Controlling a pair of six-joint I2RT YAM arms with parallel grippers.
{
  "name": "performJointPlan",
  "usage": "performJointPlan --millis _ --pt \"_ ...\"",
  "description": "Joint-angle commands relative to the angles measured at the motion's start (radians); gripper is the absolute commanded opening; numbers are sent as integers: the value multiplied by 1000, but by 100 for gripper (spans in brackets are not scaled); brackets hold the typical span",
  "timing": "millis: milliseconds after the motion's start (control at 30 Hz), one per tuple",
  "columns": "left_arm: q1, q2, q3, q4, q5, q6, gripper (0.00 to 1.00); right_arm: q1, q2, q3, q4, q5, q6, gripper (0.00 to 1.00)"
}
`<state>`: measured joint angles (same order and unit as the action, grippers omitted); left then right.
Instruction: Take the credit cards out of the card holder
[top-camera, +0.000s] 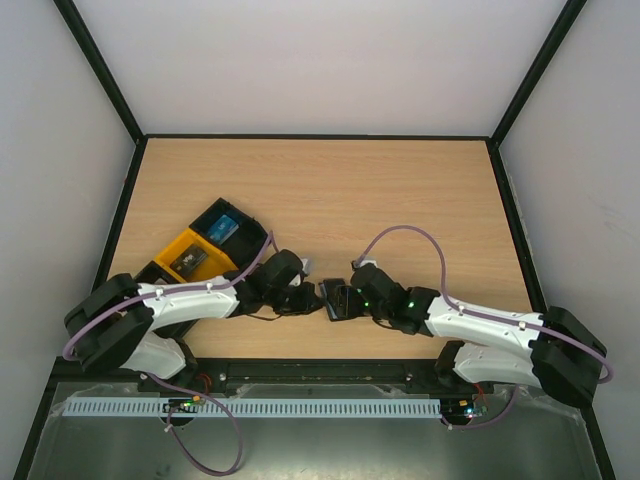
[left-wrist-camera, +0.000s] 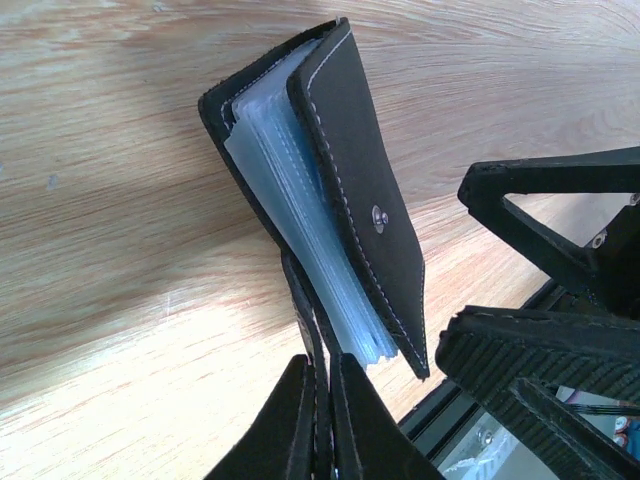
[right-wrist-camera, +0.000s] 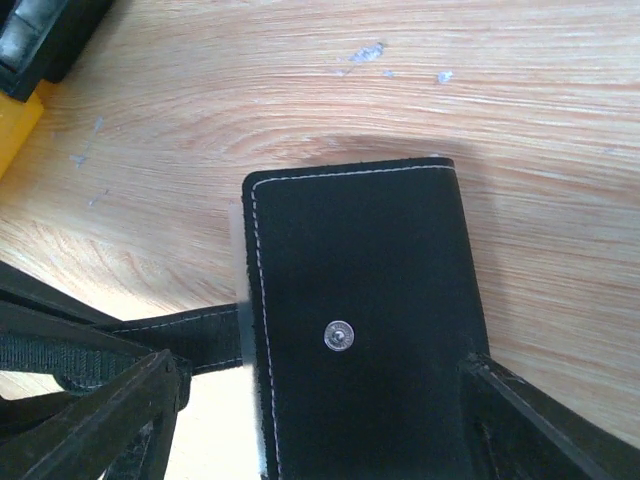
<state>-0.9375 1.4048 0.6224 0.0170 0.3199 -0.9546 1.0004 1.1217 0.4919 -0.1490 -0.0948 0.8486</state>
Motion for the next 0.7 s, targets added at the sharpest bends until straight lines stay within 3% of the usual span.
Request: performJointPlan --millis 0,467,667 --pt "-3 -25 31 -3 15 -14 3 5 -13 22 -37 10 -24 75" --pt "-5 -61 44 -19 26 -17 3 5 33 37 -79 69 -61 71" --pt "-5 -63 38 -45 11 -9 3 5 9 39 -124 175 -50 53"
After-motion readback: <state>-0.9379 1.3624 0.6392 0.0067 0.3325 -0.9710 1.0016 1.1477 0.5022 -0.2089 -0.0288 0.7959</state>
